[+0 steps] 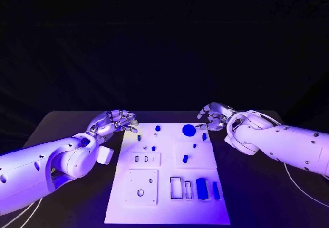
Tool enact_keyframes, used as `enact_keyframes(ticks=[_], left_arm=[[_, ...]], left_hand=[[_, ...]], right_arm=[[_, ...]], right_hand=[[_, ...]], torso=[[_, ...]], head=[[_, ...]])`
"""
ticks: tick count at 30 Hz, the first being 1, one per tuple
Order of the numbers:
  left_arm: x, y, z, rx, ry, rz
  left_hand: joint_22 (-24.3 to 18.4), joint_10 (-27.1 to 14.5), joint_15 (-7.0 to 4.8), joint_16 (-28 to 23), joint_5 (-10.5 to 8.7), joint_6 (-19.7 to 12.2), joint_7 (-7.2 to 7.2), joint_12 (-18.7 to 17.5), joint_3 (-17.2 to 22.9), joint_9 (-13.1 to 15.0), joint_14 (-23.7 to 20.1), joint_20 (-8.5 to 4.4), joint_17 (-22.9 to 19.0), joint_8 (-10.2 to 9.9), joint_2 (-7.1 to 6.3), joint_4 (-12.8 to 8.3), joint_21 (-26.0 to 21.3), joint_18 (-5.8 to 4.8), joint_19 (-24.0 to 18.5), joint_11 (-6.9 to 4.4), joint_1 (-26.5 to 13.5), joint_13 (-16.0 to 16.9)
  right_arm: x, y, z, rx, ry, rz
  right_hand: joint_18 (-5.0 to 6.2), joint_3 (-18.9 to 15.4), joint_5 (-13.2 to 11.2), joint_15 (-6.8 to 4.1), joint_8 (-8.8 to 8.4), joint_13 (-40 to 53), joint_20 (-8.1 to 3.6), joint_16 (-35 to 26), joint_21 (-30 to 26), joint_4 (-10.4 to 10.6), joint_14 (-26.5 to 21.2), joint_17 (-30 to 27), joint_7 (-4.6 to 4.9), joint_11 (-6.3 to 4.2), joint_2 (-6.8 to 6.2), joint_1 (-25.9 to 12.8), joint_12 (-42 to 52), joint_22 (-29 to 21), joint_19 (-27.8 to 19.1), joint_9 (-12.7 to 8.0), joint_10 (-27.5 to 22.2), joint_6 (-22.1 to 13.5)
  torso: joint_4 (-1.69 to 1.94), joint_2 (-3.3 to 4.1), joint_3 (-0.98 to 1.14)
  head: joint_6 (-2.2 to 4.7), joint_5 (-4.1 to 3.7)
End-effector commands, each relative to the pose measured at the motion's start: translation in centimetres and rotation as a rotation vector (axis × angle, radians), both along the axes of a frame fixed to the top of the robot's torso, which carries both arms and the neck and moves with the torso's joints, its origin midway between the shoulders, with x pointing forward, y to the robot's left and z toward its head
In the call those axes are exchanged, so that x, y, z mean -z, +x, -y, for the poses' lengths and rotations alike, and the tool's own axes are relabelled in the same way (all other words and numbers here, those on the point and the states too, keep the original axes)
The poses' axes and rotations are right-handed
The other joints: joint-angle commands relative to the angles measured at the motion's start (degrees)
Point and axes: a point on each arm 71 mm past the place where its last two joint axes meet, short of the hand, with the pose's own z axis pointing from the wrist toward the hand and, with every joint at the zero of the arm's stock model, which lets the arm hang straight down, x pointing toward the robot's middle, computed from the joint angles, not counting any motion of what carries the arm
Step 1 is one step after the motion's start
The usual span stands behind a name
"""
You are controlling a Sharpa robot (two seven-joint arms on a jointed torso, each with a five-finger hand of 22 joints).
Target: Assemble the parts on the task board
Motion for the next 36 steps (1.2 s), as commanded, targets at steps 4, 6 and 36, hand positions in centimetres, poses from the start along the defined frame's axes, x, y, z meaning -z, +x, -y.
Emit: enact_keyframes(ticks=[4,6,36], left_arm=[[-0.2,0.2,-0.7,0.000,-0.007,0.019],[-0.2,0.2,-0.9,-0.004,-0.005,0.019],[-0.3,0.5,-1.3,-0.015,-0.005,0.018]], left_hand=[[-0.11,0.12,0.12,-0.26,0.03,0.03,2.42,-0.32,0.28,-0.09,0.42,0.03,0.06,-0.40,-0.19,-0.03,-0.31,0.25,-0.39,-0.14,-0.52,-0.10],[-0.12,0.11,0.13,-0.28,0.03,0.02,2.44,-0.36,0.29,-0.12,0.41,0.04,0.07,-0.44,-0.21,-0.01,-0.32,0.25,-0.40,-0.12,-0.54,-0.14],[-0.19,0.08,0.17,-0.36,0.03,0.00,2.51,-0.52,0.37,-0.22,0.36,0.06,0.11,-0.58,-0.19,0.05,-0.38,0.23,-0.46,-0.06,-0.61,-0.29]], right_arm=[[0.7,0.4,-1.0,-0.021,-0.029,-0.021],[0.8,0.5,-1.3,-0.022,-0.033,-0.022],[2.7,1.2,-2.7,-0.037,-0.076,-0.053]], right_hand=[[-1.30,-0.96,0.03,0.53,0.47,3.24,0.05,0.94,1.19,0.55,4.63,8.33,0.04,0.06,0.27,0.87,1.03,1.40,1.10,0.16,1.12,-0.68],[-1.39,-1.14,0.03,0.56,0.58,3.76,0.09,1.14,1.51,0.73,4.72,8.78,0.06,0.08,0.36,1.02,1.38,1.83,1.35,0.20,1.45,-0.71],[-1.79,-1.40,0.07,0.72,1.66,6.48,0.29,1.92,3.05,1.34,5.02,10.48,0.07,0.15,1.15,3.02,3.24,3.91,2.45,0.51,3.13,-0.29]], torso=[[0.52,0.26,-0.05],[0.54,0.31,-0.03],[0.42,0.35,0.05]], head=[[-0.27,-0.39],[-0.29,-0.44],[-0.83,1.02]])
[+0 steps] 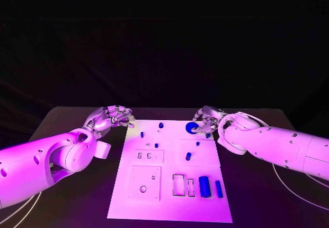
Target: Assemble the parts on the task board
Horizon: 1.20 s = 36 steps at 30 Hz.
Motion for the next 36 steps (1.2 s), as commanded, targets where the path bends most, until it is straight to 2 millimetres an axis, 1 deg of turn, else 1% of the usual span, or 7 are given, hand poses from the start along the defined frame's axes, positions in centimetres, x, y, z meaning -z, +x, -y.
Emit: enact_keyframes(ticks=[1,11,16,22,24,32,36], left_arm=[[-0.17,-0.03,0.30,0.020,-0.014,0.010],[-0.17,-0.05,0.42,0.024,-0.015,0.008],[-0.18,-0.06,0.41,0.024,-0.015,0.008],[-0.18,-0.06,0.46,0.025,-0.016,0.008],[-0.18,-0.06,0.46,0.026,-0.016,0.007],[-0.17,-0.06,0.41,0.024,-0.015,0.007],[-0.16,-0.05,0.45,0.025,-0.016,0.006]], left_hand=[[-0.08,0.07,0.17,-0.36,0.03,-0.01,2.51,-0.31,0.37,-0.08,0.36,0.06,0.07,-0.34,0.04,0.06,-0.39,0.24,-0.47,-0.06,-0.38,-0.05],[-0.11,0.08,0.18,-0.40,0.03,0.00,2.52,-0.38,0.45,-0.13,0.34,0.07,0.09,-0.39,0.10,0.07,-0.41,0.24,-0.49,-0.05,-0.36,-0.12],[-0.12,0.09,0.19,-0.42,0.04,0.02,2.52,-0.41,0.50,-0.15,0.34,0.08,0.10,-0.41,0.16,0.07,-0.42,0.24,-0.50,-0.05,-0.34,-0.15],[-0.12,0.09,0.19,-0.42,0.04,0.02,2.52,-0.41,0.50,-0.15,0.34,0.08,0.10,-0.41,0.16,0.07,-0.42,0.24,-0.50,-0.05,-0.34,-0.15],[-0.12,0.09,0.19,-0.42,0.04,0.02,2.52,-0.41,0.50,-0.15,0.34,0.08,0.10,-0.41,0.16,0.07,-0.42,0.24,-0.50,-0.05,-0.34,-0.15],[-0.12,0.09,0.19,-0.42,0.04,0.02,2.52,-0.41,0.50,-0.15,0.34,0.08,0.10,-0.41,0.16,0.07,-0.42,0.24,-0.50,-0.05,-0.34,-0.15],[-0.12,0.09,0.19,-0.42,0.04,0.02,2.52,-0.41,0.50,-0.15,0.34,0.08,0.10,-0.41,0.16,0.07,-0.42,0.24,-0.50,-0.05,-0.34,-0.15]], right_arm=[[0.21,-0.06,-0.25,-0.025,-0.021,-0.013],[0.63,-0.06,-0.31,-0.031,-0.037,-0.027],[0.74,-0.06,-0.31,-0.034,-0.048,-0.030],[0.92,-0.06,-0.41,-0.036,-0.060,-0.037],[0.99,-0.06,-0.41,-0.034,-0.062,-0.039],[0.79,-0.09,-0.45,-0.025,-0.056,0.002],[0.35,-0.25,-0.78,-0.033,-0.054,0.066]], right_hand=[[-0.92,0.07,0.07,0.30,0.34,6.55,0.12,0.28,0.33,-0.10,5.02,10.55,-0.01,-0.05,0.25,0.67,0.40,1.90,0.46,0.10,0.30,0.23],[-1.00,0.48,0.08,0.27,0.62,6.80,0.12,0.39,0.61,-0.23,5.06,10.82,-0.06,-0.10,0.51,1.19,0.56,2.29,0.66,0.17,0.45,0.60],[-1.04,0.90,0.09,0.25,0.75,6.91,0.10,0.41,0.76,-0.40,5.07,10.86,-0.10,-0.14,0.66,1.65,0.62,2.52,0.76,0.18,0.50,0.81],[-1.10,1.80,0.12,0.18,1.02,7.22,0.06,0.46,1.00,-0.47,5.08,10.96,-0.19,-0.23,1.15,2.09,0.81,2.87,0.91,0.17,0.72,1.43],[-1.12,2.57,0.18,0.14,1.00,7.39,0.02,0.49,1.08,-0.37,5.08,11.02,-0.24,-0.29,1.51,2.22,0.90,3.01,0.95,0.08,0.84,1.77],[-1.27,6.28,0.21,-0.20,0.91,7.92,-0.24,0.54,1.61,-0.50,5.09,11.09,-0.70,-0.70,1.84,2.77,1.18,3.82,1.34,-0.34,1.24,3.81],[-1.39,9.11,0.17,-0.69,1.06,8.51,-0.65,0.58,2.04,-0.59,5.11,11.18,-1.37,-1.29,2.03,2.35,1.53,4.45,1.69,-0.26,1.74,6.04]], torso=[[-0.08,0.01,0.04],[-0.06,0.07,0.10],[-0.11,0.10,0.08],[-0.06,0.09,0.10],[-0.05,0.09,0.09],[-0.07,0.05,0.07],[-0.04,0.07,0.07]], head=[[-0.10,0.34],[-0.25,0.38],[-0.36,0.31],[-0.43,0.29],[-0.45,0.29],[-0.56,0.29],[-0.48,0.26]])
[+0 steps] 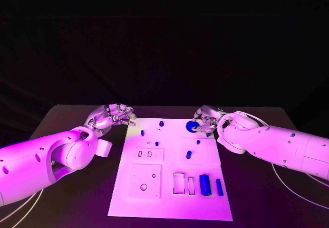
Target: Assemble the parts on the task board
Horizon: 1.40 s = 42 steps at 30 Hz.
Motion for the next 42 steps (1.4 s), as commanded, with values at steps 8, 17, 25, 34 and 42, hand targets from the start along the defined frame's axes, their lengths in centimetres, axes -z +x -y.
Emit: enact_keyframes(ticks=[8,17,25,34,42], left_arm=[[-0.1,0.0,0.4,0.019,-0.014,0.006],[-0.1,0.1,0.7,0.026,-0.013,0.007],[-0.2,0.0,1.2,0.037,-0.018,0.009],[-0.4,0.1,1.5,0.044,-0.023,0.015],[-0.5,0.1,1.7,0.048,-0.026,0.017]], left_hand=[[-0.11,0.11,0.21,-0.24,0.03,0.06,2.54,-0.28,0.42,-0.13,0.33,0.09,0.09,-0.25,0.25,-0.06,-0.22,0.24,-0.52,-0.03,-0.34,-0.18],[-0.13,0.14,0.21,-0.27,0.03,0.09,2.54,-0.32,0.49,-0.16,0.32,0.10,0.11,-0.28,0.34,-0.06,-0.23,0.24,-0.53,-0.03,-0.31,-0.23],[-0.15,0.17,0.21,-0.31,0.04,0.13,2.53,-0.36,0.59,-0.18,0.32,0.10,0.14,-0.30,0.46,-0.11,-0.23,0.25,-0.52,-0.04,-0.21,-0.28],[-0.18,0.18,0.22,-0.36,0.03,0.14,2.54,-0.43,0.68,-0.23,0.30,0.11,0.17,-0.34,0.52,-0.18,-0.24,0.25,-0.53,-0.04,-0.12,-0.36],[-0.19,0.17,0.22,-0.39,0.02,0.13,2.55,-0.46,0.68,-0.25,0.27,0.11,0.17,-0.37,0.51,-0.20,-0.24,0.25,-0.54,-0.03,-0.10,-0.39]], right_arm=[[-0.9,-0.9,-1.4,-0.043,-0.016,0.175],[-2.5,-2.5,-4.7,-0.117,0.009,0.257],[-2.4,-3.1,-7.8,-0.172,0.009,0.254],[-1.6,-3.2,-10.4,-0.205,0.000,0.236],[-0.4,-3.4,-11.9,-0.223,-0.010,0.205]], right_hand=[[-0.70,2.72,0.22,-0.89,0.39,8.91,-0.47,0.41,0.83,-0.40,5.24,11.34,-1.06,-0.65,-0.30,-0.52,0.45,5.30,0.88,0.54,1.68,2.58],[-0.77,3.36,0.18,-0.99,0.28,9.06,-0.59,0.40,1.05,-0.60,5.24,11.32,-1.17,-0.76,-0.76,-0.93,0.53,5.60,1.08,0.61,1.82,2.97],[-0.82,3.59,0.17,-1.03,0.18,9.04,-0.63,0.40,1.19,-0.66,5.24,11.30,-1.19,-0.79,-0.95,-1.12,0.51,5.78,1.21,0.62,1.82,3.03],[-0.81,3.84,0.18,-1.05,0.03,9.01,-0.66,0.40,1.18,-0.76,5.24,11.30,-1.17,-0.80,-1.08,-1.21,0.47,5.79,1.21,0.61,1.81,2.97],[-0.79,4.26,0.16,-1.03,-0.30,8.95,-0.69,0.38,1.09,-0.84,5.23,11.25,-1.07,-0.73,-1.26,-1.52,0.40,5.71,1.13,0.55,1.77,2.75]], torso=[[0.10,-0.07,-0.06],[0.06,-0.04,-0.07],[0.13,0.06,-0.15],[0.12,0.07,-0.08],[0.05,0.17,-0.03]], head=[[0.16,0.14],[0.20,0.54],[-0.04,0.68],[-0.08,0.79],[-0.02,1.05]])
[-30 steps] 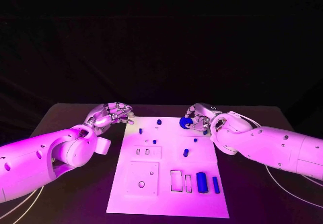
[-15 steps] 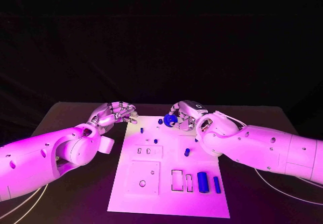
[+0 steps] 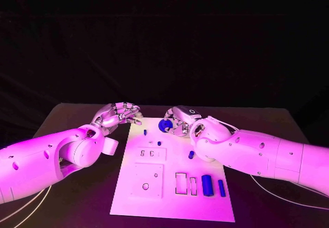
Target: Assemble the parts on the task board
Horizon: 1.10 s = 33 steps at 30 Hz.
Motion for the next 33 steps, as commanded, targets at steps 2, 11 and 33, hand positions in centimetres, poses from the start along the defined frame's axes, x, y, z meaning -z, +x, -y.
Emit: enact_keyframes(ticks=[2,11,33], left_arm=[[-0.2,-0.1,0.4,0.022,-0.011,0.011],[-0.3,-0.1,0.4,0.023,-0.012,0.012],[-0.4,-0.1,0.4,0.025,-0.013,0.009]], left_hand=[[-0.08,0.16,0.23,-0.41,0.02,0.12,2.56,-0.24,0.20,-0.06,0.26,-0.09,0.08,-0.38,0.50,-0.05,-0.24,0.25,-0.34,-0.02,-0.10,-0.07],[-0.08,0.16,0.23,-0.41,0.02,0.12,2.56,-0.24,0.20,-0.06,0.26,-0.09,0.08,-0.38,0.50,-0.05,-0.24,0.25,-0.34,-0.02,-0.10,-0.07],[-0.14,0.14,0.29,-0.52,0.01,0.05,2.68,-0.36,0.15,-0.15,0.17,-0.06,0.11,-0.51,0.48,0.08,-0.28,0.23,-0.39,0.09,-0.29,-0.19]], right_arm=[[0.5,-0.1,-0.5,-0.013,-0.030,-0.009],[1.1,-0.1,-1.4,-0.021,-0.039,-0.021],[1.4,0.4,-2.5,-0.020,-0.070,-0.010]], right_hand=[[-0.80,0.41,0.33,-0.34,-0.15,8.92,0.12,0.17,0.24,0.03,5.13,11.23,-1.24,-0.33,0.04,-0.48,0.19,5.68,0.34,0.55,1.77,1.88],[-0.80,0.58,0.32,-0.32,-0.28,8.93,0.12,0.20,0.25,0.00,5.16,11.33,-1.21,-0.29,-0.04,-0.62,0.19,5.71,0.35,0.53,1.77,1.81],[-0.66,1.62,0.26,-0.02,-1.54,8.04,0.31,0.04,-0.27,-0.15,5.04,10.83,-0.72,0.10,-0.80,-1.96,-0.55,5.26,-0.07,0.33,1.09,0.82]], torso=[[-0.08,0.06,0.05],[-0.13,0.02,0.08],[-0.16,0.02,0.17]], head=[[-0.05,0.10],[-0.11,0.43],[0.12,0.77]])
